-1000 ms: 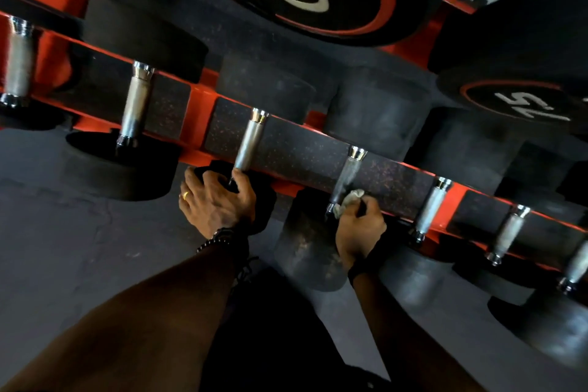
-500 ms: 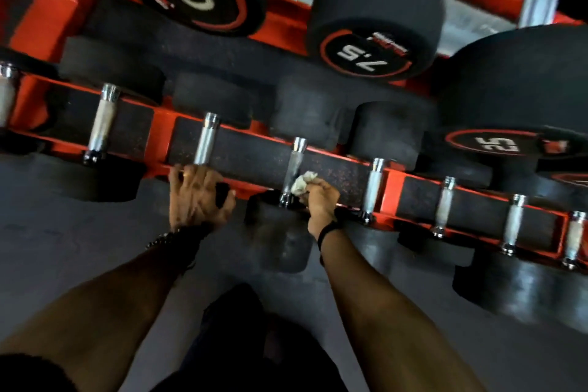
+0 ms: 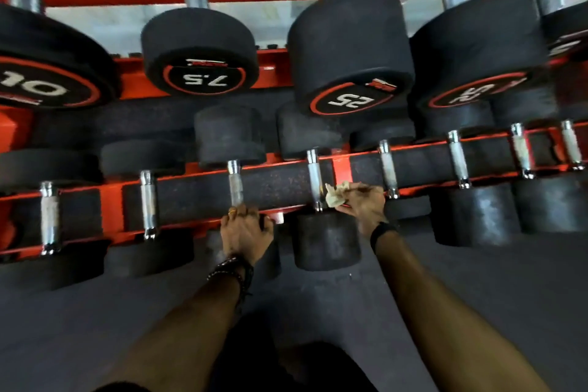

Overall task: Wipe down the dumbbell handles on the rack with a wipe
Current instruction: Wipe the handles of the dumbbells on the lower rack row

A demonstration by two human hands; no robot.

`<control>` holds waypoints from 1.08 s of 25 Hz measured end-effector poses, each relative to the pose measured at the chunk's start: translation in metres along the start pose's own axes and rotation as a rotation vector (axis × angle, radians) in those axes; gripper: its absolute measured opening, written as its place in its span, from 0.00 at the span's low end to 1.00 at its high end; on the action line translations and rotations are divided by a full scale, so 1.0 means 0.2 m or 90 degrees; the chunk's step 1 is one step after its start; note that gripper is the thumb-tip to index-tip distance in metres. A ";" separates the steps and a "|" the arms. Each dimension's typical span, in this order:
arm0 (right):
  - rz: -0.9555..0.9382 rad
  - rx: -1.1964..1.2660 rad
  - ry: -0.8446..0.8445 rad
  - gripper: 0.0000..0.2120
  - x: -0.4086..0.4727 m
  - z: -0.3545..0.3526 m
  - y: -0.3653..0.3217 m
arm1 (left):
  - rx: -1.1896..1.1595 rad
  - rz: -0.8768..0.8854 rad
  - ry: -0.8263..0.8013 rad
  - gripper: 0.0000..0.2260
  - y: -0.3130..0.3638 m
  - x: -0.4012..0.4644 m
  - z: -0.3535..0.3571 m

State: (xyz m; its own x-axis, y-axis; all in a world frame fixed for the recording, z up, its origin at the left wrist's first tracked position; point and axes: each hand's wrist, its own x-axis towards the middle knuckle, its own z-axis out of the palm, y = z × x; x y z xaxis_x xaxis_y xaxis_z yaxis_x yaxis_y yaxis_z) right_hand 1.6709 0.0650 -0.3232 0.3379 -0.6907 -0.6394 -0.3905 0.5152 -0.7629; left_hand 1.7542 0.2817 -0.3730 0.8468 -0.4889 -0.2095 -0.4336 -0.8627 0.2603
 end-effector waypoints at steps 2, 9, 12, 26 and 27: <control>0.017 -0.002 0.021 0.09 0.04 -0.08 -0.02 | 0.028 -0.006 -0.034 0.17 0.03 0.04 0.00; -0.032 -0.270 0.084 0.05 0.26 -0.08 0.00 | 0.063 -0.087 -0.036 0.12 0.07 0.11 0.03; 0.003 -0.386 0.030 0.16 0.33 0.12 0.08 | 0.042 -0.146 0.007 0.11 0.06 0.13 0.08; 0.180 -0.289 -0.168 0.52 0.47 0.27 0.13 | 0.041 -0.133 0.094 0.11 0.04 0.12 0.14; 0.211 -0.240 -0.177 0.50 0.48 0.27 0.14 | 0.036 -0.131 0.095 0.11 0.04 0.11 0.14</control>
State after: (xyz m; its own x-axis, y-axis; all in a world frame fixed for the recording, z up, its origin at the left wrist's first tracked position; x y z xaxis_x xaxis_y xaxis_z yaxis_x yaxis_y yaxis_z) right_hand 1.7392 0.0410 -0.4112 0.3376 -0.3375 -0.8787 -0.7753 0.4296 -0.4629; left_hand 1.7603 0.2599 -0.4025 0.9530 -0.2821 -0.1106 -0.2609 -0.9496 0.1735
